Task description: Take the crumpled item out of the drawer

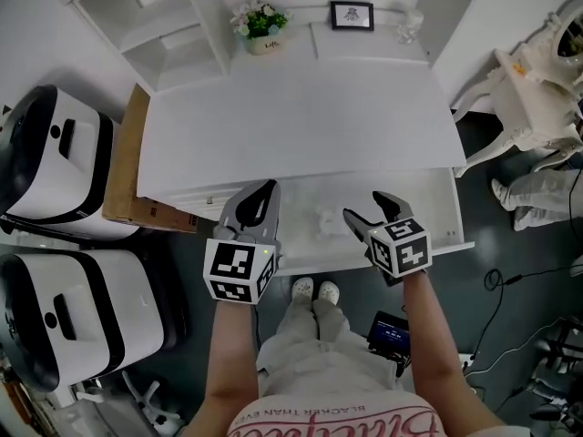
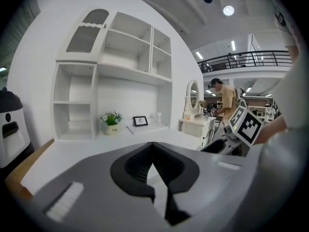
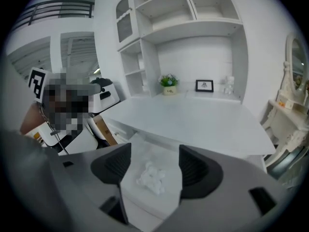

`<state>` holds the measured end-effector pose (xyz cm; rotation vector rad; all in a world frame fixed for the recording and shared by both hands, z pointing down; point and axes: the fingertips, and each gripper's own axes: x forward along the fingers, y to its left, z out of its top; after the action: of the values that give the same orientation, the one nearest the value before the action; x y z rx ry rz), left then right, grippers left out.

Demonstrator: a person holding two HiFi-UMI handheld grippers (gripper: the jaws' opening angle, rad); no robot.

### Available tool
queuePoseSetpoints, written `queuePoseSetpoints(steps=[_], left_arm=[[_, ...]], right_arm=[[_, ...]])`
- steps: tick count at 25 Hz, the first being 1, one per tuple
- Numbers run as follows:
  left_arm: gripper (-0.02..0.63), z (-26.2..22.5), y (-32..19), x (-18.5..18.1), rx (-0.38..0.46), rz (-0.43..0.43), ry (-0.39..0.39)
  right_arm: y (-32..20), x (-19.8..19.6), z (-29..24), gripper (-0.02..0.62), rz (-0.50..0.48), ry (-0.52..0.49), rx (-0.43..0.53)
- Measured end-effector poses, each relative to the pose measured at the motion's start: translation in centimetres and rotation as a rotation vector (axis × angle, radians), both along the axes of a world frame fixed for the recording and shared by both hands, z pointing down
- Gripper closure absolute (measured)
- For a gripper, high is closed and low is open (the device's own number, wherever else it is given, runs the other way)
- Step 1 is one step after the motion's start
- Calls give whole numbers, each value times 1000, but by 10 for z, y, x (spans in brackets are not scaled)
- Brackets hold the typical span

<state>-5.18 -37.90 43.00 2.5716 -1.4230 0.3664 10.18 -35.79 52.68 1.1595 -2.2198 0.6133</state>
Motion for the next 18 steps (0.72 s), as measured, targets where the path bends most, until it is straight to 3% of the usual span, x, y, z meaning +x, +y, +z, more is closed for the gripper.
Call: queuePoseSetpoints(steps=[5, 11, 18], left_arm=[[601, 27, -6, 3, -56, 23, -7], [601, 50, -12, 9, -102, 46, -12], [601, 69, -13, 12, -136, 51, -19]], right_arm=[[-3, -2, 58, 288, -48, 47, -124], [-1, 3, 118, 351, -72, 89, -226], [0, -3, 165, 357, -134, 105, -322]])
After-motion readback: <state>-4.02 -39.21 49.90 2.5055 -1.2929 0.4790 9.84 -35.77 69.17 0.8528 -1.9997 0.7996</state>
